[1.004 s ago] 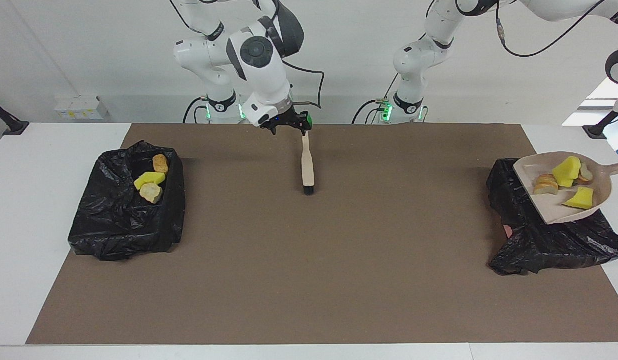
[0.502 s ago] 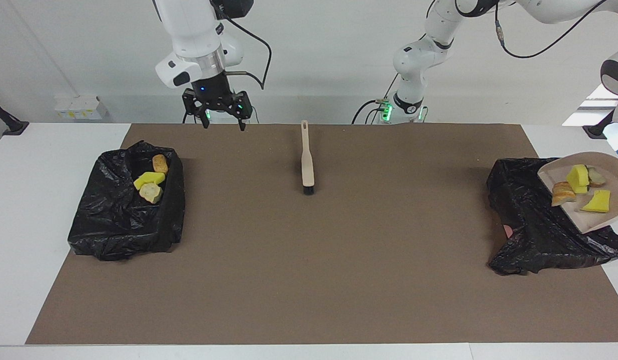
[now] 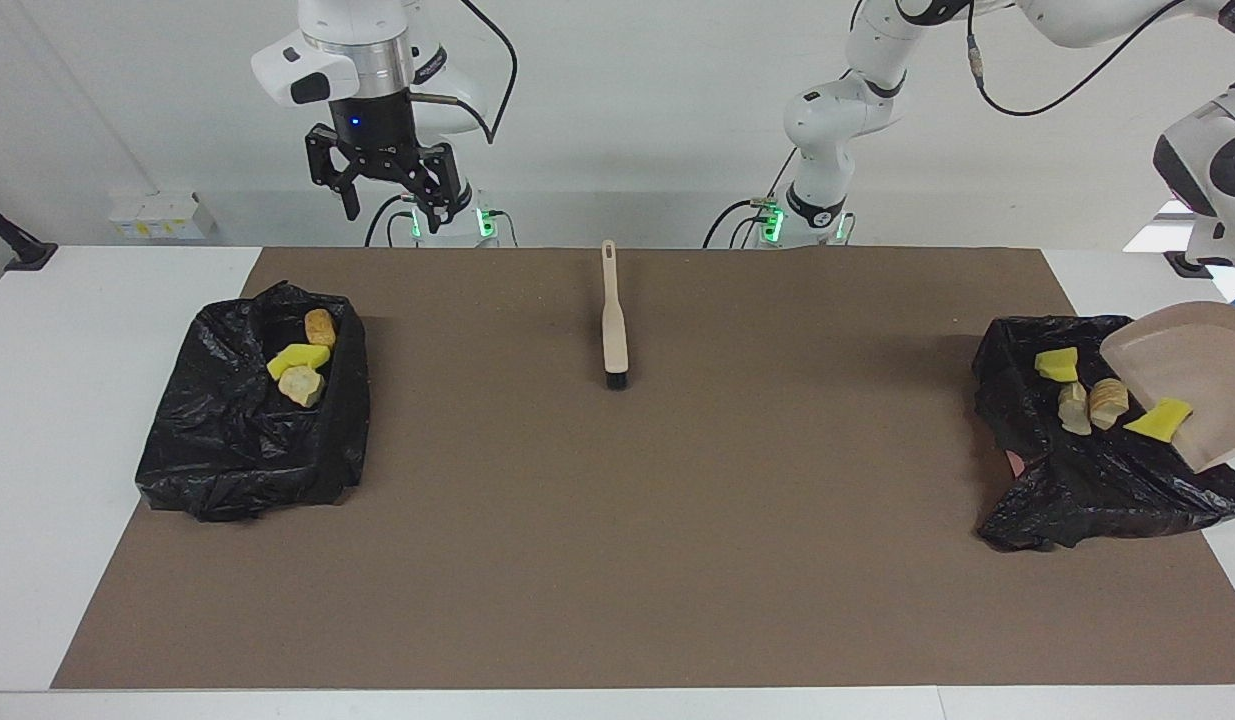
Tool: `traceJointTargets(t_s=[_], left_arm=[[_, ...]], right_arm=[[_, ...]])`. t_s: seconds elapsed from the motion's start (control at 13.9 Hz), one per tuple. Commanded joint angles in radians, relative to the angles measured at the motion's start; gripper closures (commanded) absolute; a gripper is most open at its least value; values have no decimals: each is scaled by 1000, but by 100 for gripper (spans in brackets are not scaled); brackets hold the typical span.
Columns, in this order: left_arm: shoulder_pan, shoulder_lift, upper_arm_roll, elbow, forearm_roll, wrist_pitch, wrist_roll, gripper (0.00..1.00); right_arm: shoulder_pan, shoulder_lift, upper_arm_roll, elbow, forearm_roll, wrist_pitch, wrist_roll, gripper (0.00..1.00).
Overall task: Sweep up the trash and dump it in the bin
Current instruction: 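Tip the dustpan over the bag while the right gripper sets the brush down, then bring the empty dustpan back to the table center with the left gripper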
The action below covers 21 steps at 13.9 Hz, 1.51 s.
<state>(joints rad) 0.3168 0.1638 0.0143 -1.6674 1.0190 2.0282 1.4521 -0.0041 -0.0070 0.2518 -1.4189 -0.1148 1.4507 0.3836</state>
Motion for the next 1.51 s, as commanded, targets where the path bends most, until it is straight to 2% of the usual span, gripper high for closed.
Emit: traceJointTargets(t_s=[0.0,0.14,0.29,0.5,0.72,0.93,1.15,1.43], left_arm=[[-15,-81,9,-48,46,-13,-24,100],[-16,-115,0,-46,32,-20,-18,100],[-50,-122,-4,-43,-38,-64,-28,100],[-99,-124,-4,-41,-236,-163,-99,100],[-116,-122,-5,-46,-441,-169,-150,100],[-131,-132,-8,-67,-621,-189,-222,100],[-201,-167,-7,-150,-721,-223,-474,100],[-278,-170,-8,-196,-847,-243,-782,100]], right_arm=[[-11,80,9,112,-16,-72,-29,0],[-20,94,7,130,-6,-82,-32,0],[-30,82,4,118,12,-67,-32,0],[-86,26,4,19,81,-52,-34,0],[-122,-22,3,-70,101,-44,-64,0],[-122,-30,3,-87,101,-10,-78,0],[-122,-31,3,-87,99,-12,-78,0],[-123,-31,3,-87,101,-13,-74,0]])
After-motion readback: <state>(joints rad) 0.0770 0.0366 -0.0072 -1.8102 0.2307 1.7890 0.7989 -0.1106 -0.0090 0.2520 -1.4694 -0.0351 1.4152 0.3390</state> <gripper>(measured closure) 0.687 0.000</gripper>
